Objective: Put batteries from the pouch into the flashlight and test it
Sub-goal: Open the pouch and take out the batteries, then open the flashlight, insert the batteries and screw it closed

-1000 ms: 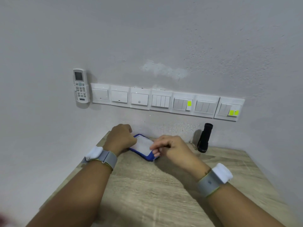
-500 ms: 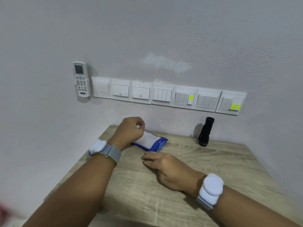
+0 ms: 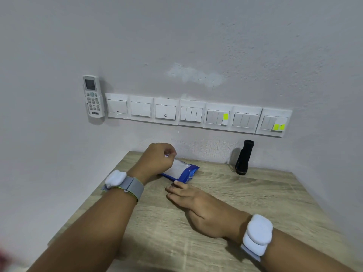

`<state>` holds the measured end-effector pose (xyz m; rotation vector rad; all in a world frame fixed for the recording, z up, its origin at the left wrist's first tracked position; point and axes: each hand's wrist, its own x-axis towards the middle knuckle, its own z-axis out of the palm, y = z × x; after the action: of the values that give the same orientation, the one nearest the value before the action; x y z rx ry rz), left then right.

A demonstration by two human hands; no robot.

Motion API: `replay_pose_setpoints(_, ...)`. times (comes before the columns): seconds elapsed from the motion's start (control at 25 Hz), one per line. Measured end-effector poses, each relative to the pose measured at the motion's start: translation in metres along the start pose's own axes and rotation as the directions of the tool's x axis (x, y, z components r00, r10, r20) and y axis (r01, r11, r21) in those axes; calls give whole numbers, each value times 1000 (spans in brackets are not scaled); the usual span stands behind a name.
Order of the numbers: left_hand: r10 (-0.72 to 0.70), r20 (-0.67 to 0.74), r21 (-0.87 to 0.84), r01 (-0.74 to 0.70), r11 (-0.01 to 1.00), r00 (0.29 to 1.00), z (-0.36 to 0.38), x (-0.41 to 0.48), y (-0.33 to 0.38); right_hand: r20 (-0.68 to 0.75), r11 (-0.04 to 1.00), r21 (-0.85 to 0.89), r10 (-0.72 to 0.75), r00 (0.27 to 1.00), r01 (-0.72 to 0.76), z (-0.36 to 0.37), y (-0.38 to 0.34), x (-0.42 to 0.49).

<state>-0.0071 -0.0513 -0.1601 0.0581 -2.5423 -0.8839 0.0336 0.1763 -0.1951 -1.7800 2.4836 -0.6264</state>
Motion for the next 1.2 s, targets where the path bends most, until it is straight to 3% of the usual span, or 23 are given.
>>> replay_pose_setpoints(0.16,6,11,13,-6,1000,1000,0,-2,4,-50,999,50,21,998,-19,-1,0,0)
replay_pose_setpoints(0.28,14,12,0,-14,1000,1000,0,-2,5,-375,999,52,4,927,17,-8,2,2)
replay_pose_setpoints(0.44,13,26,-16,-13,1000,1000,2,-4,8,-776,998,42,67,628,-54,-49,22,15)
replay_pose_setpoints(0.52,17,39,-25,-16,1000,999,3,-5,8,-904,982,13,93,418,-191,-71,40,12)
replay_pose_setpoints(0.6,22,45,-31,-21,999,999,4,-5,9,-958,919,105,196,208,-380,-78,57,1)
replay_pose_setpoints(0.68,38,34,-32,-37,999,999,5,-5,10,-907,808,320,413,88,-495,-74,65,-9)
replay_pose_setpoints(0.76,59,37,-37,-58,998,998,6,-5,12,-795,672,485,606,38,-560,-70,73,-13)
replay_pose_setpoints(0.84,78,45,-36,-76,996,996,7,-5,13,-703,596,577,711,32,-558,-71,80,-15)
replay_pose_setpoints(1.04,100,50,-29,-98,995,994,8,-7,17,-583,545,678,807,91,-494,-71,86,-19)
replay_pose_setpoints(1.2,115,40,-54,-113,992,993,8,-10,19,-566,542,687,817,112,-484,-69,88,-21)
